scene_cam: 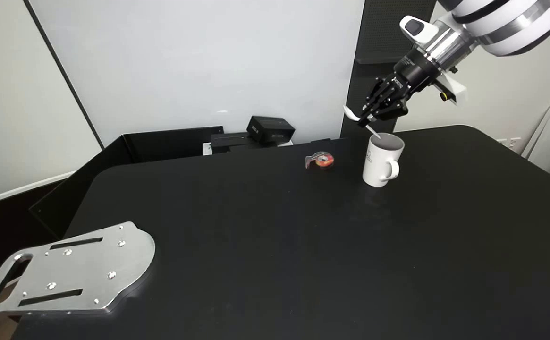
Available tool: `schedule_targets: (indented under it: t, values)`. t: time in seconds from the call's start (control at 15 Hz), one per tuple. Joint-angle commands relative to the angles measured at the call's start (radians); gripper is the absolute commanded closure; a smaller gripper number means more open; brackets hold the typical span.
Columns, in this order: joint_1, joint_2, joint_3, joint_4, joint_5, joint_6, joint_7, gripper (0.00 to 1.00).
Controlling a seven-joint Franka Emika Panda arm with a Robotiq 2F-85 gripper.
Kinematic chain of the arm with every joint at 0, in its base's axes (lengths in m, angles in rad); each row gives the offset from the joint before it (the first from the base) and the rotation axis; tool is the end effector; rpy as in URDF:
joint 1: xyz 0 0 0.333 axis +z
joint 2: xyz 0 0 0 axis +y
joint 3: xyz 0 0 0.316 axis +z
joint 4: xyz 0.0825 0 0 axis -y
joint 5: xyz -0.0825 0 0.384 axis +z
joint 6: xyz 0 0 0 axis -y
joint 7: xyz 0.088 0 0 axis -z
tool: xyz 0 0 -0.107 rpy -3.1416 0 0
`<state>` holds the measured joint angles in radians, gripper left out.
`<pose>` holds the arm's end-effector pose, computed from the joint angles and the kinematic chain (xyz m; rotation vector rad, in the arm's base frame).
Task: Put the spoon in the cup
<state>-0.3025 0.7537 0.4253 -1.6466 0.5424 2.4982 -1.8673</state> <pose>0.6996 0.0423 0.2172 -2.0471 -1.7913 -0.7804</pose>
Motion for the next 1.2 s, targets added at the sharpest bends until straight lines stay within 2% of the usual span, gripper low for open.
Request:
schedule_targets:
  t: [0.0,0.6,1.13]
  values:
    - [-0.038,-0.026,0.024,-0.050,0.084,0.002,-0.077,0.97]
    - [-0.056,-0.030,-0.004,-0.072,0.209,-0.015,-0.195,0.97]
    - [-0.061,-0.020,-0.071,-0.083,0.274,-0.077,-0.268,0.97]
